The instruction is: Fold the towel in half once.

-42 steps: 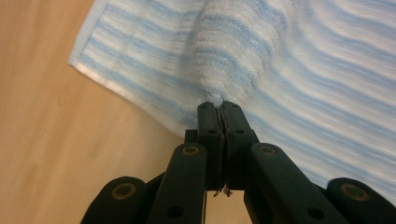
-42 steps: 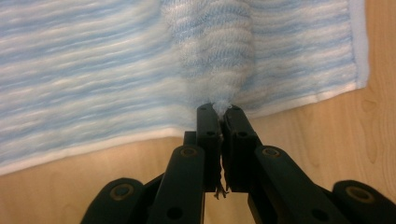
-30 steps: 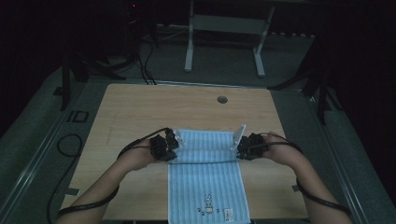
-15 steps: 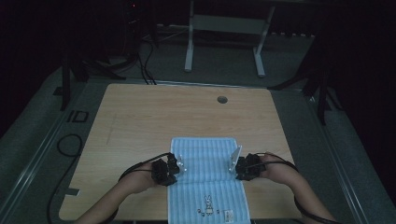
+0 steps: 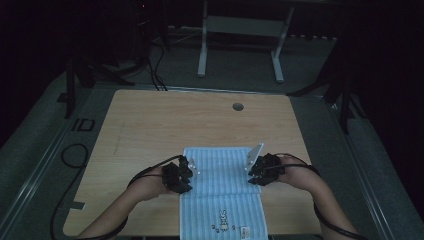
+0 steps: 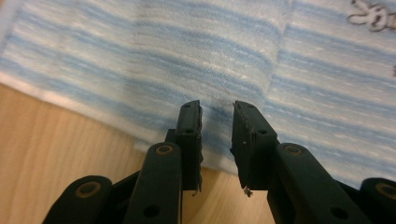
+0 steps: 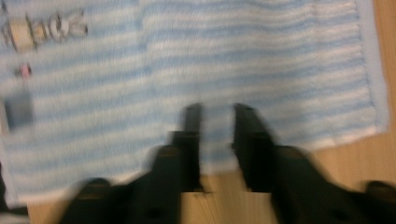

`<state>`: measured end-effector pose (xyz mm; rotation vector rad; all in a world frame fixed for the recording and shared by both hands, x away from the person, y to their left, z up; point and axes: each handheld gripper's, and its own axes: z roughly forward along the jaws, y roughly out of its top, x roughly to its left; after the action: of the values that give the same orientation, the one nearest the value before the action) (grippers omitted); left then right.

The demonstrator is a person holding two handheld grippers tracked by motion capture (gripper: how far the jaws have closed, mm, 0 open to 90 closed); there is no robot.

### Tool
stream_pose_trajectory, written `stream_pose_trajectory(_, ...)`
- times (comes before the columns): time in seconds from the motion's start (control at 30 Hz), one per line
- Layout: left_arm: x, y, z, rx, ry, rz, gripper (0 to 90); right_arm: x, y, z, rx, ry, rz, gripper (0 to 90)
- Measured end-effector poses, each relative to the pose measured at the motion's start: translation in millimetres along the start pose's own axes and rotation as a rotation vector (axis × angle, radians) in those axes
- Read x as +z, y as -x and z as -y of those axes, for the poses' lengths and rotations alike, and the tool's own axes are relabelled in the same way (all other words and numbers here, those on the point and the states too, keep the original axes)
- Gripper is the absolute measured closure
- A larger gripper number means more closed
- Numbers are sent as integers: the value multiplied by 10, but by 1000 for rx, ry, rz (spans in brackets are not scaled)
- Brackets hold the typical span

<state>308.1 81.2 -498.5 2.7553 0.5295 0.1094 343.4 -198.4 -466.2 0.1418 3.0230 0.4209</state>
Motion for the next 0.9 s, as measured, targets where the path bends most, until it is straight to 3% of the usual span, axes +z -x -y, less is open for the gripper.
stream_pose_trajectory(0.03,47,6,-6,-1,-11,1,730,42,14,-22,21,-1,-21,844)
stream_pose_trajectory(0.1,135,22,-13,6,-36,3,731,173,-13,-53,-6,-51,-17,898)
stream_pose_trajectory(0.27,194,-15,2,5,-21,15,727,390,-36,-23,-11,-100,-55,898)
stream_pose_trajectory(0.4,214,-109,1,-6,-8,32,718,475,-28,-2,-11,-128,-53,898)
stream_pose_trajectory(0.7,269,-460,-123,-33,-1,55,717,496,252,44,46,-109,-71,896)
stream_pose_trajectory(0.9,307,-651,-221,-53,-4,66,716,508,463,38,88,-126,-71,895)
